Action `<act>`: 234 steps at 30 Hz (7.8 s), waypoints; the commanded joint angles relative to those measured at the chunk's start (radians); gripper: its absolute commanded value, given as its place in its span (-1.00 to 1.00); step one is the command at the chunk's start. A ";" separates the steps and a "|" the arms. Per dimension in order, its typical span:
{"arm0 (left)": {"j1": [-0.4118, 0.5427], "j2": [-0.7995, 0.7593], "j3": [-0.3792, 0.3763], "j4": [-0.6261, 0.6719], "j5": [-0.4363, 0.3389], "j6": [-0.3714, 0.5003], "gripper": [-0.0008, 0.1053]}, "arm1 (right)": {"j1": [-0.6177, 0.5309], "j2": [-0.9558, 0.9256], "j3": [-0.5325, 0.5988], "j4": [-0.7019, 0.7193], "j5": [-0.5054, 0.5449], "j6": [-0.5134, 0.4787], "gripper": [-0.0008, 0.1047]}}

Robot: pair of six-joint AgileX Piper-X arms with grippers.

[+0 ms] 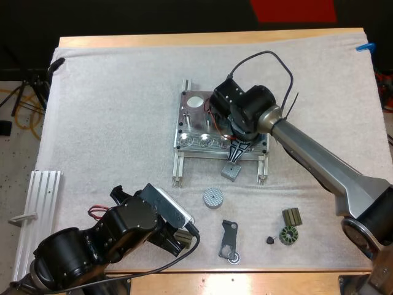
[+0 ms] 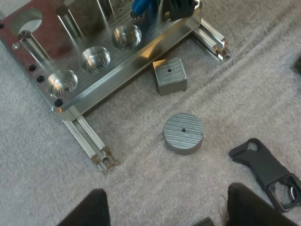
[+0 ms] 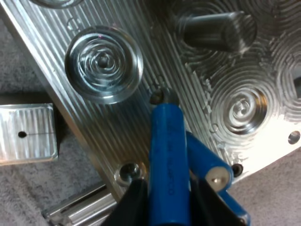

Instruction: Load cells from right to left

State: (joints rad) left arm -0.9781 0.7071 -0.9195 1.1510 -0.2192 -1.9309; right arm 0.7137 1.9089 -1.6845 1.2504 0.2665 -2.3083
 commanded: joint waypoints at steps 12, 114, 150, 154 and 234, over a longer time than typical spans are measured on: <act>-0.002 -0.007 -0.005 -0.003 -0.018 0.011 0.03 | -0.001 -0.026 -0.091 0.058 -0.012 -0.007 -0.99; -0.002 -0.007 -0.005 -0.003 -0.018 0.047 0.03 | -0.012 0.076 -0.066 0.014 0.067 -0.028 -0.99; -0.002 -0.007 -0.005 -0.012 -0.018 0.047 0.03 | -0.012 0.059 -0.066 0.067 0.006 0.023 -0.99; -0.002 -0.007 -0.005 -0.012 -0.018 0.047 0.03 | -0.012 0.059 -0.066 0.052 0.006 0.020 -0.99; -0.002 -0.007 -0.005 -0.012 -0.018 0.047 0.03 | -0.012 0.091 -0.066 0.045 0.028 -0.007 -0.99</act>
State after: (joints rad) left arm -0.9781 0.7071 -0.9195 1.1458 -0.2192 -1.8846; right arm 0.7081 1.9923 -1.7500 1.3026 0.2917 -2.3069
